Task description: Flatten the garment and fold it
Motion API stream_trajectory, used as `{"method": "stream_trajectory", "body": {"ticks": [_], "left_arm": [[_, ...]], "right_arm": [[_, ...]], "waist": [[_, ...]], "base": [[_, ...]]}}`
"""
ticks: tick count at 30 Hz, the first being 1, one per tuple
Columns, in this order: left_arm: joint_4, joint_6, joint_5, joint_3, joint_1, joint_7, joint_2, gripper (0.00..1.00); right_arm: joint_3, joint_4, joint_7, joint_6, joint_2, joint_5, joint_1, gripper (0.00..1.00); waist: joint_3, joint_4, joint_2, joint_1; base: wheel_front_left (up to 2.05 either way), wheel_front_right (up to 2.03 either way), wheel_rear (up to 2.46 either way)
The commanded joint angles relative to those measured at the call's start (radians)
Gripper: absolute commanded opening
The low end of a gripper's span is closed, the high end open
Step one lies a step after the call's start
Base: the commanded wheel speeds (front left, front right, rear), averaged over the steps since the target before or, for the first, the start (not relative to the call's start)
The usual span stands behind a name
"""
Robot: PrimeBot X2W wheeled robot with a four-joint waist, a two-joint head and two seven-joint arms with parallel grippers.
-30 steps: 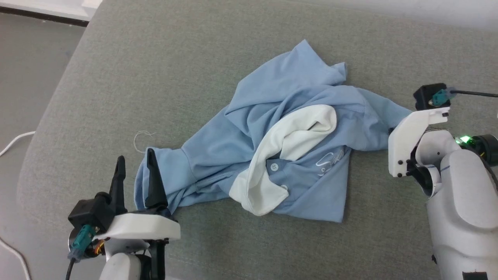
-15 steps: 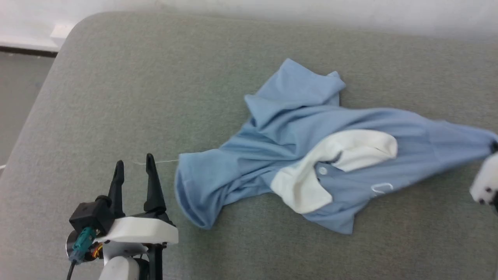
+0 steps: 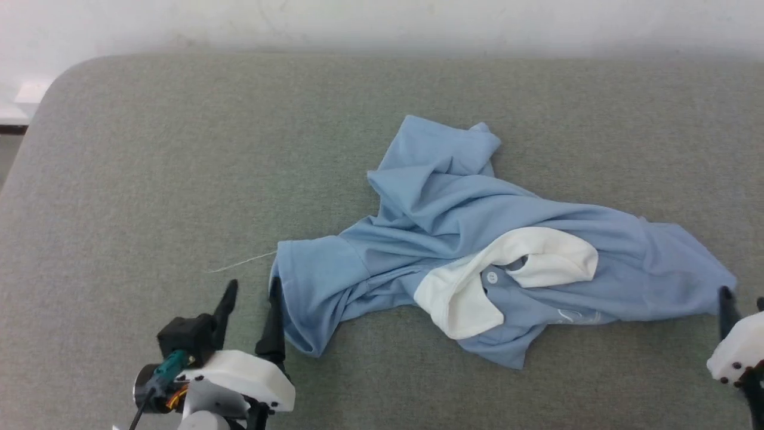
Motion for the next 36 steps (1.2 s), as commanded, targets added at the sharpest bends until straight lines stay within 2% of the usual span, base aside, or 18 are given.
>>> {"method": "stream_trajectory", "body": {"ticks": [1, 5, 12, 21, 24, 25, 26, 27, 28, 36], "left_arm": [[-0.007, -0.018, 0.005, -0.018, 0.014, 0.043, 0.017, 1.0], [-0.031, -0.038, 0.006, -0.046, 0.032, 0.116, 0.035, 1.0], [-0.086, -0.055, 0.001, -0.099, 0.085, 0.318, 0.069, 1.0], [-0.093, -0.002, -0.009, -0.103, 0.1, 0.494, 0.078, 1.0], [-0.09, -0.002, -0.021, -0.104, 0.098, 0.527, 0.08, 1.0], [-0.089, -0.006, -0.029, -0.104, 0.097, 0.534, 0.079, 0.86], [-0.088, -0.009, -0.037, -0.103, 0.095, 0.539, 0.079, 0.41], [-0.087, -0.011, -0.042, -0.101, 0.094, 0.538, 0.079, 0.11], [-0.09, -0.013, -0.048, -0.095, 0.091, 0.525, 0.079, 0.0], [-0.16, 0.031, -0.183, 0.111, 0.084, 0.235, 0.032, 0.0]], "right_arm": [[0.022, 0.004, -0.053, -0.002, 0.002, 0.013, 0.023, 1.0], [0.067, 0.002, -0.13, -0.002, 0.002, 0.023, 0.042, 1.0], [0.154, -0.012, -0.224, -0.002, 0.002, 0.064, 0.085, 1.0], [0.234, -0.031, -0.241, -0.002, 0.002, 0.115, 0.09, 1.0], [0.248, -0.036, -0.242, -0.002, 0.002, 0.123, 0.09, 1.0], [0.25, -0.038, -0.242, -0.002, 0.002, 0.125, 0.09, 1.0], [0.253, -0.04, -0.241, -0.002, 0.002, 0.127, 0.091, 1.0], [0.255, -0.041, -0.241, -0.002, 0.002, 0.13, 0.091, 1.0], [0.256, -0.042, -0.24, -0.002, 0.002, 0.132, 0.091, 1.0], [0.247, -0.054, -0.232, -0.002, 0.002, 0.129, 0.098, 1.0]], "waist": [[-0.017, -0.019, 0.0, 0.0001], [-0.025, -0.031, 0.0, 0.0001], [-0.031, -0.06, 0.0, 0.0001], [-0.022, -0.094, 0.0, 0.0001], [-0.015, -0.1, 0.0, 0.0001], [-0.013, -0.1, 0.0, 0.0001], [-0.011, -0.101, 0.0, 0.0001], [-0.009, -0.101, 0.0, 0.0001], [-0.008, -0.101, 0.0, 0.0001], [-0.02, -0.079, 0.0, 0.0001]], "base": [[0.0, 0.0, 0.0], [0.0, 0.0, 0.0], [0.0, 0.0, 0.0], [0.0, 0.0, 0.0], [0.0, 0.0, 0.0], [0.0, 0.0, 0.0], [0.0, 0.0, 0.0], [0.0, 0.0, 0.0], [0.0, 0.0, 0.0], [0.0, 0.0, 0.0]]}}
